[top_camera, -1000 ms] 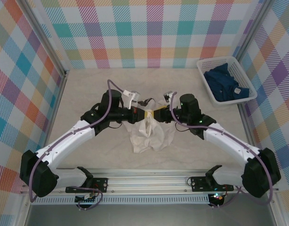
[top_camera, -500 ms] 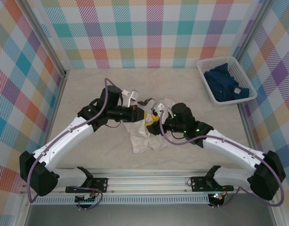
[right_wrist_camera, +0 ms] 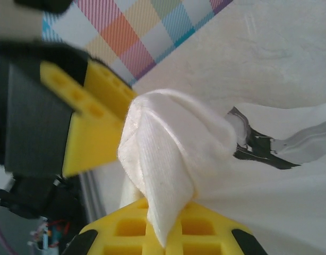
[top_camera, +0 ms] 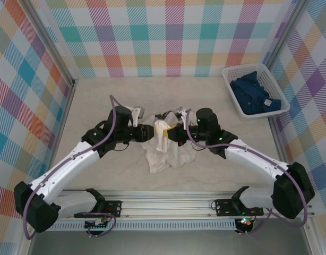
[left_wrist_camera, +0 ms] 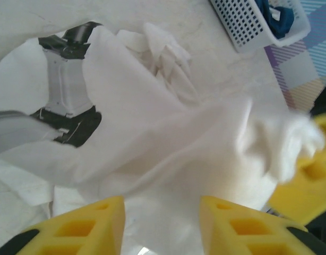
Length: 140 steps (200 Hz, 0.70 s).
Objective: Fold the inside-out t-shirt
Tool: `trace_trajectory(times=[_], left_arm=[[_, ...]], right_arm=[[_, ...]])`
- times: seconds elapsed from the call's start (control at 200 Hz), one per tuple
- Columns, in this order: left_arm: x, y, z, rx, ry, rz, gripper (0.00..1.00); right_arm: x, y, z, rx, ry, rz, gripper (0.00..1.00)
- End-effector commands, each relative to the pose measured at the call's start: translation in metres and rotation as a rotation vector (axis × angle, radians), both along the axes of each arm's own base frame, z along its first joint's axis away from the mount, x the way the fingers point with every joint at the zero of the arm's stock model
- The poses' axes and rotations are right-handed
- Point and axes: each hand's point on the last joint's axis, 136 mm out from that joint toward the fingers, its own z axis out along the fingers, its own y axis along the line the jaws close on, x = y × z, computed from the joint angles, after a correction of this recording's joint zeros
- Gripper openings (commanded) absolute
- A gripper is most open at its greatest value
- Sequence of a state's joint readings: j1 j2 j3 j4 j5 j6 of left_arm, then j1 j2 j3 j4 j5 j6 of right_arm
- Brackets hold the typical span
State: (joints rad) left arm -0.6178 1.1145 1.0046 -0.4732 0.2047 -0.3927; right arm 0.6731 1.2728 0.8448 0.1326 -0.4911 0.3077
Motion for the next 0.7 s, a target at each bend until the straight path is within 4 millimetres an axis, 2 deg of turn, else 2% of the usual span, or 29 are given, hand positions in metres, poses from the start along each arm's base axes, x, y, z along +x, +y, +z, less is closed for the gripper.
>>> trace_trajectory(times=[0.0,0.065,0.145,0.215,0.34,0.395,0.525,0.575,0.645,0.695], left_arm=[[-0.011,0.000,0.015,-0.026,-0.103,-0.029,0.47],[-0.020,-0.001,0.022,-0.041,-0.146,-0.048,0.52],[-0.025,-0.003,0.020,-0.026,-0.177,-0.062,0.66],[-0.022,-0.010,0.009,0.001,-0.147,-0.083,0.69],[-0.014,-0.034,-0.008,0.015,-0.107,-0.151,0.68],[-0.005,-0.038,-0.015,0.041,-0.110,-0.144,0.59],[0.013,-0.034,-0.017,0.048,-0.117,-0.101,0.18],[0.016,-0.029,-0.014,0.024,-0.108,-0.086,0.07],[0.019,-0.023,-0.008,-0.028,-0.106,-0.075,0.00],[0.020,-0.021,-0.002,-0.076,-0.104,-0.076,0.00]], right_arm=[[-0.001,0.010,0.015,0.124,0.114,0.035,0.00],[0.005,0.010,0.011,0.107,0.152,0.014,0.00],[0.008,0.011,0.011,0.112,0.165,0.007,0.00],[0.009,0.012,0.014,0.121,0.170,0.004,0.00],[0.007,0.011,0.017,0.122,0.177,0.004,0.00],[0.006,0.009,0.016,0.111,0.174,0.003,0.00],[0.004,-0.009,0.020,0.116,0.166,0.002,0.02],[0.001,-0.015,0.023,0.128,0.158,0.028,0.04],[-0.003,-0.021,0.024,0.140,0.150,0.064,0.04],[-0.007,-0.023,0.026,0.153,0.143,0.099,0.05]])
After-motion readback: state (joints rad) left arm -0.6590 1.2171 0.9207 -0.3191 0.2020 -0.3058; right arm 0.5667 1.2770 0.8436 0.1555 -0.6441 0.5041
